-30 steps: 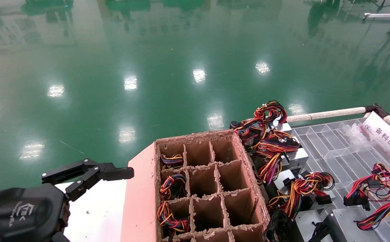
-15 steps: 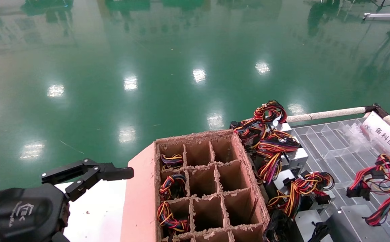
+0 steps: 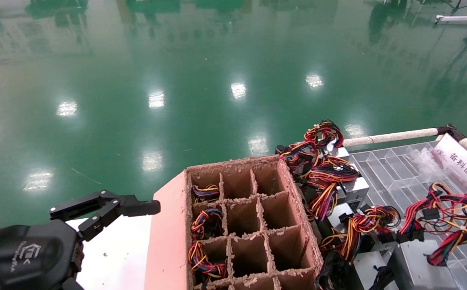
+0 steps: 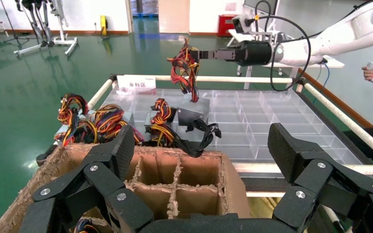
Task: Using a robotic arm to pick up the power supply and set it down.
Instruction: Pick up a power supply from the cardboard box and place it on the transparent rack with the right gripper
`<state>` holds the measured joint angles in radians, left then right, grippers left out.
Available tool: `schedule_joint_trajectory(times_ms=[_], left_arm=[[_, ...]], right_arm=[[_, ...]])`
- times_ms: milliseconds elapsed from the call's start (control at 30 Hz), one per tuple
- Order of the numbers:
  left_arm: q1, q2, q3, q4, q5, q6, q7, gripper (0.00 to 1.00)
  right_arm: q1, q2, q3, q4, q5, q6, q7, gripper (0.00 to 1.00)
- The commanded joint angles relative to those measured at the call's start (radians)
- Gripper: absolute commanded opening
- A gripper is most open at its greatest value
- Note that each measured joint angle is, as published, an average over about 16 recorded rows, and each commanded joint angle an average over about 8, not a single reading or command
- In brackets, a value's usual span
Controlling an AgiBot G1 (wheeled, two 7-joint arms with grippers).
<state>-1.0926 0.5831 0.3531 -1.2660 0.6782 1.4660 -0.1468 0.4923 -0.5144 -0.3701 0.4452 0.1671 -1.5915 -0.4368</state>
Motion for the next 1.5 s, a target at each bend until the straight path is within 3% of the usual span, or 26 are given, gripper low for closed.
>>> schedule_joint_trajectory(times_ms=[33,533,1500], left_arm=[[0.000,0.000,0.000,0.000,0.000,0.000,0.000,1.00],[0.000,0.000,0.000,0.000,0.000,0.000,0.000,1.00],[0.000,0.000,0.001,0.000,0.000,0.000,0.000,1.00]], right_arm=[[-0.013,0.006,0.006,0.020,0.005,0.000,-0.002,0.00],[-0.093,0.003,0.035,0.085,0.004,0.002,-0.019,0.00],[-0.301,0.025,0.109,-0.106,0.064,0.007,-0.029,0.00]])
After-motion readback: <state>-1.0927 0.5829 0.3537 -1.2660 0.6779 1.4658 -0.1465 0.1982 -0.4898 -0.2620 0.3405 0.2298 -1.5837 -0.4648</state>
